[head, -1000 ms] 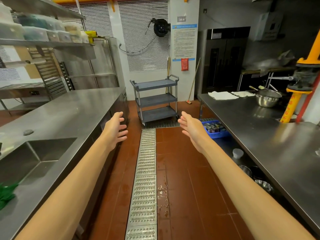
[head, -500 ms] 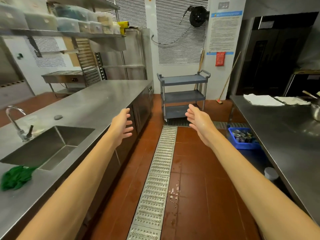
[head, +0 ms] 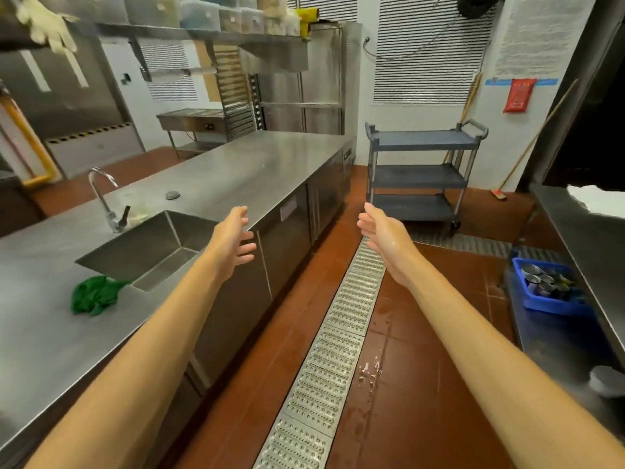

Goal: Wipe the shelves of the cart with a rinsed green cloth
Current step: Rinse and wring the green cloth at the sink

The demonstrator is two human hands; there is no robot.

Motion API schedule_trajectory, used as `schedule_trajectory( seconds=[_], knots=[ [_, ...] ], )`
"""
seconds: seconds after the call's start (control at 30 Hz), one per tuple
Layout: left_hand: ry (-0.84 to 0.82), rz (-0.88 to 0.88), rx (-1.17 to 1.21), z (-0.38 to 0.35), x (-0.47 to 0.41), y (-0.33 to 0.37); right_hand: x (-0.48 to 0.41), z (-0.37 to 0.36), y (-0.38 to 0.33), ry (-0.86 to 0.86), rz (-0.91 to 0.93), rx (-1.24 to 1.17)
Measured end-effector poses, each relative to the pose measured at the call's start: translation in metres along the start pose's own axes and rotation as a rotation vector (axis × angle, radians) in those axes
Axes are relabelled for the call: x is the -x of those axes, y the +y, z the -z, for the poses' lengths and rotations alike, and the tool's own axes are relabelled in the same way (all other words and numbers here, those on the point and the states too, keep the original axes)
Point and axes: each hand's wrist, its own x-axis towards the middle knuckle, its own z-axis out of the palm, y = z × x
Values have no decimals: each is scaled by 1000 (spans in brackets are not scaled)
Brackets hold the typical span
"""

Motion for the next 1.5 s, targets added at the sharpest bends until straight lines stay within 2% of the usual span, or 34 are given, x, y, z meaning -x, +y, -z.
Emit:
schedule_trajectory(
  seconds=[0.3,0.87,1.13,1.5],
  knots=[
    [139,-16,1,72,-60,5,-70,-88,-8,-119,21,18],
    [285,34,47,223,-164,0,-176,-275,-17,-319,-8,-12],
    [429,85,113,304,-191,-15,-207,-380,-18,-493,-15,42],
    [601,148,148,376,-250,-42,-284,-538,-4,-710,-1,197]
  ],
)
